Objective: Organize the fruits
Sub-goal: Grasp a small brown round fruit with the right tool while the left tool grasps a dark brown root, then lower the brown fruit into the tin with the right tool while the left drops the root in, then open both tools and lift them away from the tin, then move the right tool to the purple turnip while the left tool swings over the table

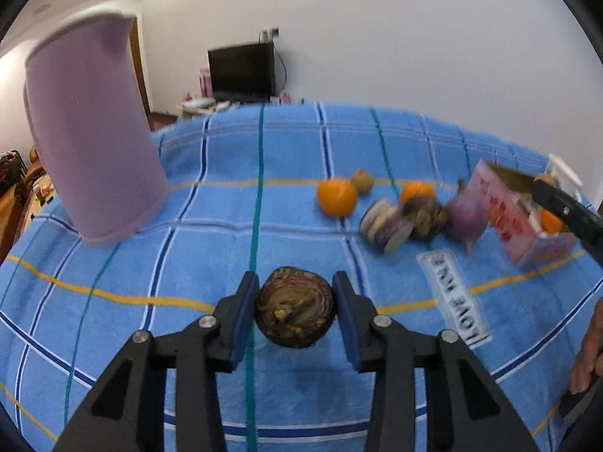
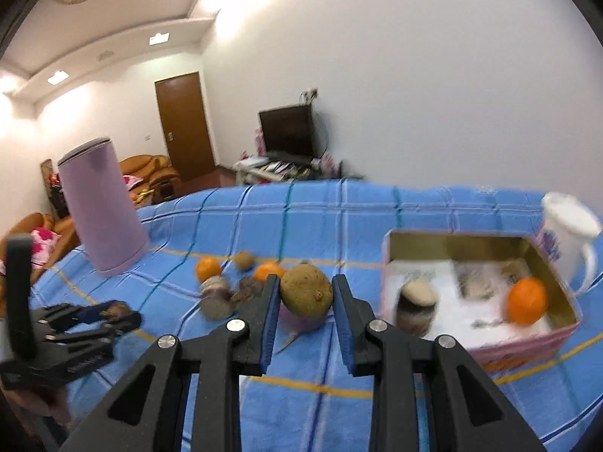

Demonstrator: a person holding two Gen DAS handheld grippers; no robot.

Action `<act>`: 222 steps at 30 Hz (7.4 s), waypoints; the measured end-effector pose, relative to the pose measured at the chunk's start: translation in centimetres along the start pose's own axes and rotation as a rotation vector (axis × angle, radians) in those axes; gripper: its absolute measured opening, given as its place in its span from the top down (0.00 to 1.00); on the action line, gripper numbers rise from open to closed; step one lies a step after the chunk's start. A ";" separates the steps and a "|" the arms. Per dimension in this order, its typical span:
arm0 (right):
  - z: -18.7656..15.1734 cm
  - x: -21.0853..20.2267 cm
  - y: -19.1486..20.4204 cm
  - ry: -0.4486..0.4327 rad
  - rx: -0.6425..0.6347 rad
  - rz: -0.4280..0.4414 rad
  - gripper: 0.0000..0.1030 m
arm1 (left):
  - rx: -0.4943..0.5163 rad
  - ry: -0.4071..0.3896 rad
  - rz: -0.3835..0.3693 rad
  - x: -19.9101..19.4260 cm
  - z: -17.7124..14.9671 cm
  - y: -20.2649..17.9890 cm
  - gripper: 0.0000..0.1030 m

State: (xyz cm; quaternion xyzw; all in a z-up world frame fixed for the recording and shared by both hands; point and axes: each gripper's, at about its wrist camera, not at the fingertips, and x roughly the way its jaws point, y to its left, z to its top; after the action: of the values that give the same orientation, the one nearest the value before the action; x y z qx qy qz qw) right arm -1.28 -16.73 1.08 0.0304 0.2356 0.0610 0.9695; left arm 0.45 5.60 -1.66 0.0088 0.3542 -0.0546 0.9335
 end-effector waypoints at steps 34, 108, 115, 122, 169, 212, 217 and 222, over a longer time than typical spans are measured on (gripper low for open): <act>1.8 -1.0 -15.0 -0.059 0.038 -0.299 0.71 | 0.158 -0.161 -0.171 1.5 6.0 -19.9 0.59; 1.7 2.2 -20.8 0.000 0.235 -0.209 0.33 | 0.197 -0.195 -0.114 4.4 5.5 -27.1 0.00; 1.8 0.6 -19.8 -0.101 0.184 -0.255 0.33 | 0.171 -0.220 -0.043 3.8 5.2 -25.1 0.00; 1.5 0.1 -18.3 -0.110 0.125 -0.251 0.33 | 0.139 -0.233 0.014 3.2 4.8 -22.6 0.00; -1.1 -1.2 -6.5 -0.018 0.020 -0.232 0.34 | 0.058 -0.122 0.190 3.1 3.3 -6.8 0.00; -0.6 12.3 2.1 0.380 -0.025 0.034 0.46 | -0.112 -0.062 0.237 4.7 4.3 1.9 0.01; -0.8 9.3 2.1 0.294 -0.026 0.079 0.46 | -0.106 -0.064 0.109 4.8 4.3 1.2 0.06; -1.3 6.4 2.2 0.227 -0.049 0.069 0.46 | -0.069 -0.064 0.030 5.1 4.2 -0.1 0.06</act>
State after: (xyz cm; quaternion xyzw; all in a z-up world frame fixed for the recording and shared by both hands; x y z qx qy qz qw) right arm 3.55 -13.64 -2.76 0.0074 0.3411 0.1031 0.9343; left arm 7.03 4.82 -1.90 -0.0200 0.3256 -0.0286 0.9449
